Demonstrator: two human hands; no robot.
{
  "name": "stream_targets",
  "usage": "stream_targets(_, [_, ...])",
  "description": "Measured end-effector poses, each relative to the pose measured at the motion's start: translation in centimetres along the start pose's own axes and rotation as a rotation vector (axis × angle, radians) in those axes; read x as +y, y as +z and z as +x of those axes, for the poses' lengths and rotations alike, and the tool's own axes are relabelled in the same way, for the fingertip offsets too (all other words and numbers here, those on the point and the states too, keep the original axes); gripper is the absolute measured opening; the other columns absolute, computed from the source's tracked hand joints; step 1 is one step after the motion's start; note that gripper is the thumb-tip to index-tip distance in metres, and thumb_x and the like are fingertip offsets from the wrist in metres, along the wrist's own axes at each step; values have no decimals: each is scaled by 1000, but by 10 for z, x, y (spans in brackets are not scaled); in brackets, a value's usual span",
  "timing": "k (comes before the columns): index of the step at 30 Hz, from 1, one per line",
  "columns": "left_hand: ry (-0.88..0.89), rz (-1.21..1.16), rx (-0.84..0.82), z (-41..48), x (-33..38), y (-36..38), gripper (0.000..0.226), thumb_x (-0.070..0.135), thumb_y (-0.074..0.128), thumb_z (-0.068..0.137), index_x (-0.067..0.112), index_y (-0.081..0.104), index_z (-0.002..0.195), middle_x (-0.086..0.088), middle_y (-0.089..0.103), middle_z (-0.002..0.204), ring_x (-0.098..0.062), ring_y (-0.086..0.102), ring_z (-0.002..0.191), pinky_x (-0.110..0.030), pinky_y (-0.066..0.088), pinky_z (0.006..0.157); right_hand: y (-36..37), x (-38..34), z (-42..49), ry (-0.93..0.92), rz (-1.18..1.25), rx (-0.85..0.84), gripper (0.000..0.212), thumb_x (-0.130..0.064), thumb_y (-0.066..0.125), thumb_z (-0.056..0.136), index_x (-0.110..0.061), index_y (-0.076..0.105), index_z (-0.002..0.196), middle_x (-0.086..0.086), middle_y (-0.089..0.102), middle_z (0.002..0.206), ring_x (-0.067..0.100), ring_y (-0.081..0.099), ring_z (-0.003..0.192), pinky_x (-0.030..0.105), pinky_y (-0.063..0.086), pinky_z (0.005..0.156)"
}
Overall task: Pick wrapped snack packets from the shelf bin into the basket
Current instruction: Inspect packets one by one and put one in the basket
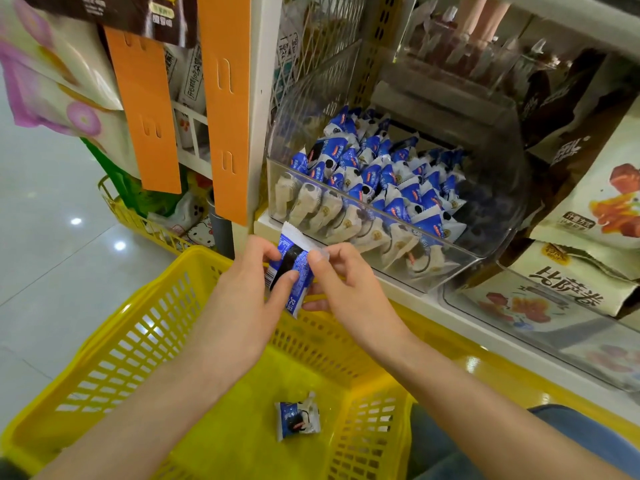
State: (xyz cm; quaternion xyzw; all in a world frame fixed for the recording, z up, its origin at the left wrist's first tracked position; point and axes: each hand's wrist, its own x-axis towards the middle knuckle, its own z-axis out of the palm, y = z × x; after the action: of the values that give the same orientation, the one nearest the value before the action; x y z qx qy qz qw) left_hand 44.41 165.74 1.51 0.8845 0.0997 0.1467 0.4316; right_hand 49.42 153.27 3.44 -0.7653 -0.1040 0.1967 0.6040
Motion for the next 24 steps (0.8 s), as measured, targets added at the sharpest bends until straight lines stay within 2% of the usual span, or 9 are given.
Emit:
stream_targets(4, [6,9,-19,-1,1,0,18,30,56,87,28,43,99,14,54,92,8,51,81,-12,46,61,0,5,-1,-21,-68,37,11,-30,45,95,-22,44,89,9,62,95,14,66,76,29,58,65])
stream_targets(8, [68,42,-19,-4,3,-2,17,27,57,87,28,42,96,13,53,91,9,51,83,-4,40,70,-1,6,-3,-68,-205,67,11,-26,44,96,-20,42,88,10,64,88,21,66,77,39,58,68])
stream_targets(11, [129,111,-33,-6,6,-4,12,28,51,89,27,41,94,13,50,85,-3,52,75,-16,41,60,-1,6,-6,-67,-217,67,12,-24,44,96,-23,41,84,5,63,84,17,66,73,37,59,66])
stream_targets(12, [136,147,-41,-6,7,-5,10,28,49,90,25,40,94,10,50,83,-8,52,69,-20,38,54,-1,6,-7,-64,-210,58,12,-25,44,96,-24,41,85,4,63,86,16,66,73,35,59,65])
stream_targets(15, [112,226,-52,-4,9,-7,11,28,40,94,17,41,96,5,48,74,-21,50,63,-30,32,51,3,6,-11,-76,-166,20,6,-29,49,94,-27,44,93,2,63,95,14,66,79,29,58,66])
stream_targets(18, [100,291,-64,-1,10,-8,12,29,35,97,17,36,93,6,40,66,-23,48,61,-31,28,50,7,6,-12,-40,-124,-14,26,-33,57,89,-23,44,109,-1,64,104,20,67,83,42,57,73])
stream_targets(20, [104,286,-74,-1,13,-8,12,29,34,97,18,34,92,5,43,66,-24,51,62,-30,30,49,8,5,-12,-15,-135,-17,31,-33,58,89,-23,43,114,-2,66,103,23,68,84,48,55,76])
stream_targets(22, [94,266,-68,0,14,-8,11,28,35,97,18,34,92,1,47,67,-24,49,60,-29,29,48,7,6,-10,-20,-183,-19,28,-31,56,90,-26,42,114,-1,67,98,21,67,83,45,55,77])
stream_targets(24, [88,219,-36,0,13,-9,11,26,38,96,16,36,92,4,45,62,-18,46,55,-23,26,44,5,6,-9,-53,-234,-28,25,-29,53,92,-30,39,113,-4,66,91,4,65,73,25,55,67])
